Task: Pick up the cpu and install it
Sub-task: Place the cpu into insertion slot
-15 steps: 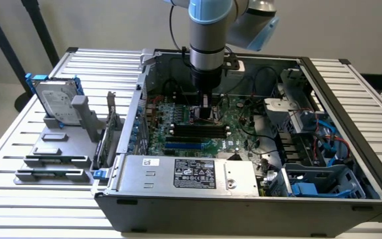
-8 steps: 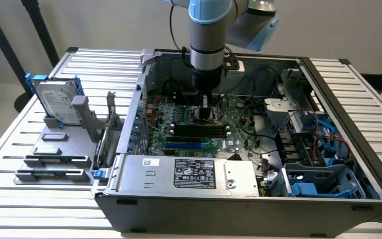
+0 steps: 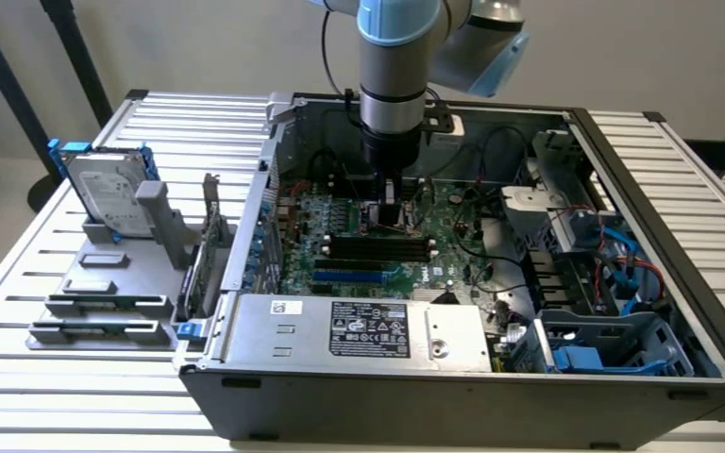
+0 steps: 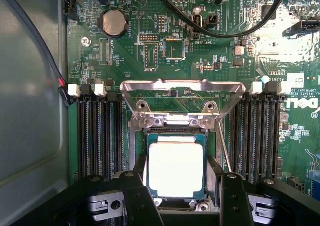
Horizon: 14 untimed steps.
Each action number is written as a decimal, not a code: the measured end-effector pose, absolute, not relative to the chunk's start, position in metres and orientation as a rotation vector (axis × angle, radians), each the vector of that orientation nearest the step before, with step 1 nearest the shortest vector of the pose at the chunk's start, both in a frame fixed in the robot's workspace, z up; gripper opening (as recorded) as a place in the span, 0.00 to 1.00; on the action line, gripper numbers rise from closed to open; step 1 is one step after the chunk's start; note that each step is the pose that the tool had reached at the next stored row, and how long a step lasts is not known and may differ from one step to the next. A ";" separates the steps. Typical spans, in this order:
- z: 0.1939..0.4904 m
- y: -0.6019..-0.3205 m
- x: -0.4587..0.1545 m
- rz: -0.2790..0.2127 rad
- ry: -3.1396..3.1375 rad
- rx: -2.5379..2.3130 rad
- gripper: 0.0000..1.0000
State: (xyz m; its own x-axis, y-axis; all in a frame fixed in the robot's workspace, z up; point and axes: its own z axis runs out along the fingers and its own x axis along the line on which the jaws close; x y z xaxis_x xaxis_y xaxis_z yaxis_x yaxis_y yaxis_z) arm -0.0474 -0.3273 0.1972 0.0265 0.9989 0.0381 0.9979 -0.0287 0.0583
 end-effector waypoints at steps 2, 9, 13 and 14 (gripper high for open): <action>0.197 -0.327 -0.047 0.105 2.178 2.239 0.55; 0.196 -0.327 -0.047 0.103 2.177 2.238 0.55; 0.196 -0.327 -0.047 0.103 2.177 2.238 0.55; 0.196 -0.327 -0.047 0.103 2.177 2.238 0.55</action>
